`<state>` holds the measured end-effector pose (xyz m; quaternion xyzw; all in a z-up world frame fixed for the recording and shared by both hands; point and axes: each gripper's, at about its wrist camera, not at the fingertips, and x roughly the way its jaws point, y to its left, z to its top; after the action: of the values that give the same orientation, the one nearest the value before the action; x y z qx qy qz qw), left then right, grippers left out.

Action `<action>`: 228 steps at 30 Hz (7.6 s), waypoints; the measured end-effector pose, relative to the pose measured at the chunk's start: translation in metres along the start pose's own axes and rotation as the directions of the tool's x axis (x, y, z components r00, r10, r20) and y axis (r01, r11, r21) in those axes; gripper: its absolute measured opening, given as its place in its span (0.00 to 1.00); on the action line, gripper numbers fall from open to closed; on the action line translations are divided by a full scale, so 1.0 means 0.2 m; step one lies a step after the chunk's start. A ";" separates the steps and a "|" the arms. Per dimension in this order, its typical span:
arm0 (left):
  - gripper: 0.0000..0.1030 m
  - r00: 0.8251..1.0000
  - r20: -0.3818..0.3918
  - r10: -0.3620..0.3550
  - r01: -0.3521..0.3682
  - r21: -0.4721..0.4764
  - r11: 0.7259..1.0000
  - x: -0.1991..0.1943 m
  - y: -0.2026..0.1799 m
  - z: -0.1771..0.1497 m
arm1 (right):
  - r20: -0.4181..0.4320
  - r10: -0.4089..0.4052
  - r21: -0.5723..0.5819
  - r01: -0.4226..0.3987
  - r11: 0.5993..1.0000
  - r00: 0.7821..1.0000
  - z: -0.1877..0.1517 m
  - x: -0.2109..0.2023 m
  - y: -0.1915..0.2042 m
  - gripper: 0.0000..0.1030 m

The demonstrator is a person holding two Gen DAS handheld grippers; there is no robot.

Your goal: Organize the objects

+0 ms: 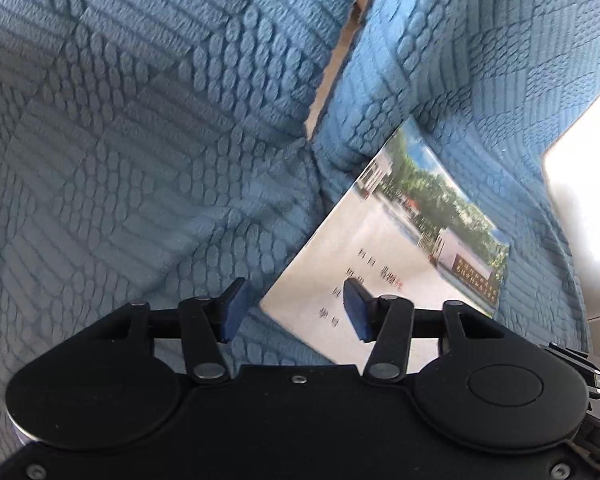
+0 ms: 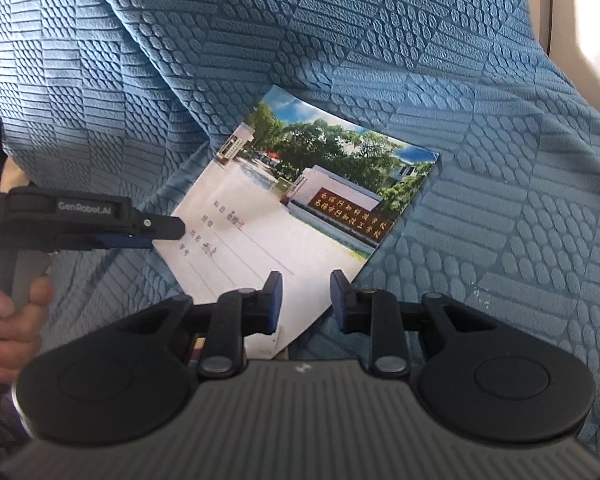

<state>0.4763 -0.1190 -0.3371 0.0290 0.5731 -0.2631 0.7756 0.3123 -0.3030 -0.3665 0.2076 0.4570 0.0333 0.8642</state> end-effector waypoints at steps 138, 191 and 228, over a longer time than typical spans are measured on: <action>0.01 0.962 0.127 -0.240 0.250 -0.071 0.966 -0.54 -0.40 -0.20 | 0.253 0.254 0.569 -0.356 0.741 0.933 -0.14 -0.48 -0.34 0.07; 0.02 0.961 0.246 -0.126 0.209 -0.350 0.913 -1.09 0.12 -1.14 | -0.009 0.335 0.176 -0.329 0.928 0.942 -0.41 -0.69 0.28 0.07; 0.17 0.986 0.134 -0.097 0.140 -0.362 0.922 -0.86 0.12 -1.32 | -0.053 0.253 0.242 -0.234 0.942 0.966 -0.60 -0.52 0.10 0.29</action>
<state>0.2198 0.0579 -0.2773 -0.1673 0.5682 -0.1979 0.7810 0.1577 -0.2713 -0.3368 0.3613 0.4644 0.0946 0.8030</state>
